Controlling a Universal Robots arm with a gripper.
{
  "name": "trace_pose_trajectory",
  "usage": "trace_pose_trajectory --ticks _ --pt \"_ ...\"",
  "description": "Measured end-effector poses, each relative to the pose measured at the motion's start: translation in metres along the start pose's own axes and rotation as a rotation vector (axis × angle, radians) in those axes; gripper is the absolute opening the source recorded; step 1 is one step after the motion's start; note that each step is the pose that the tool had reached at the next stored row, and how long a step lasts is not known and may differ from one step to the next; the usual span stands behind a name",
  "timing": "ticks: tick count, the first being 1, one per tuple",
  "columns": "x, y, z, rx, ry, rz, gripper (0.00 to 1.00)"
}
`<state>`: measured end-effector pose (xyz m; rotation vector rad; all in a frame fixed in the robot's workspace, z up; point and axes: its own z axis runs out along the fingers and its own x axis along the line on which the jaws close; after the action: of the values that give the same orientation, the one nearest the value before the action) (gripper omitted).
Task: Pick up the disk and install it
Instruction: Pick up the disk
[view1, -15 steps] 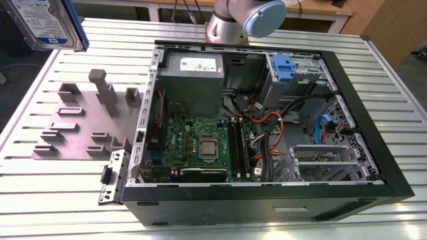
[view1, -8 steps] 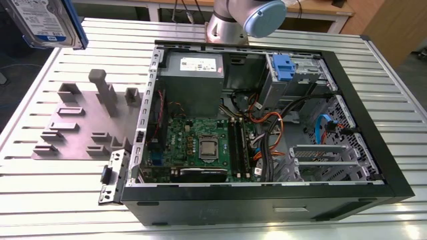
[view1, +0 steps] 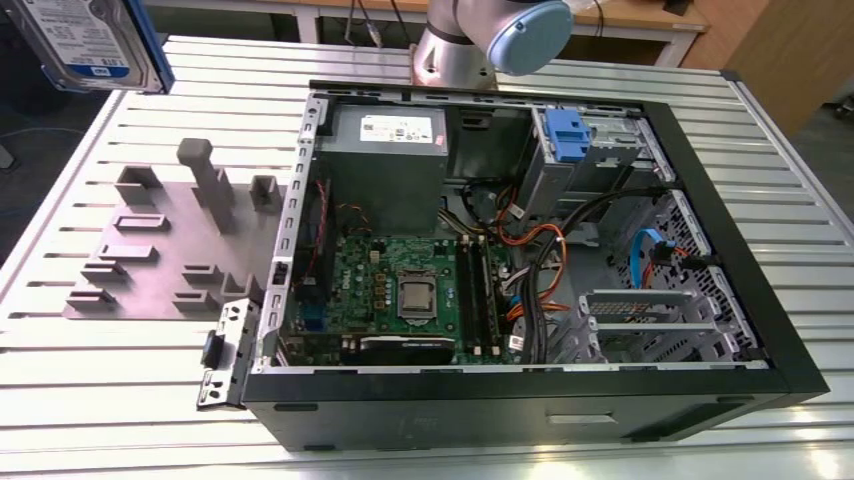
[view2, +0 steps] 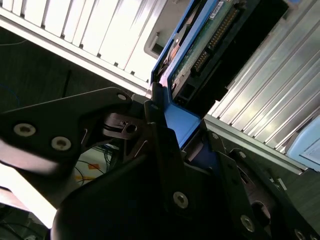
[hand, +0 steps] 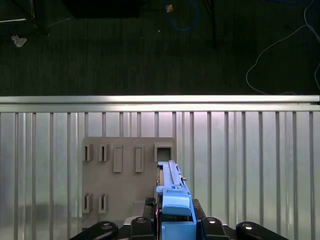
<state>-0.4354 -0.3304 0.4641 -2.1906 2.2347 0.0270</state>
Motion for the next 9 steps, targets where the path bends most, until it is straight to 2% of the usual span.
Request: trace_pose_trajectory --ticks 9 --pt "-0.0001 0.0 -0.0067 0.0 0.0 0.0 0.36"
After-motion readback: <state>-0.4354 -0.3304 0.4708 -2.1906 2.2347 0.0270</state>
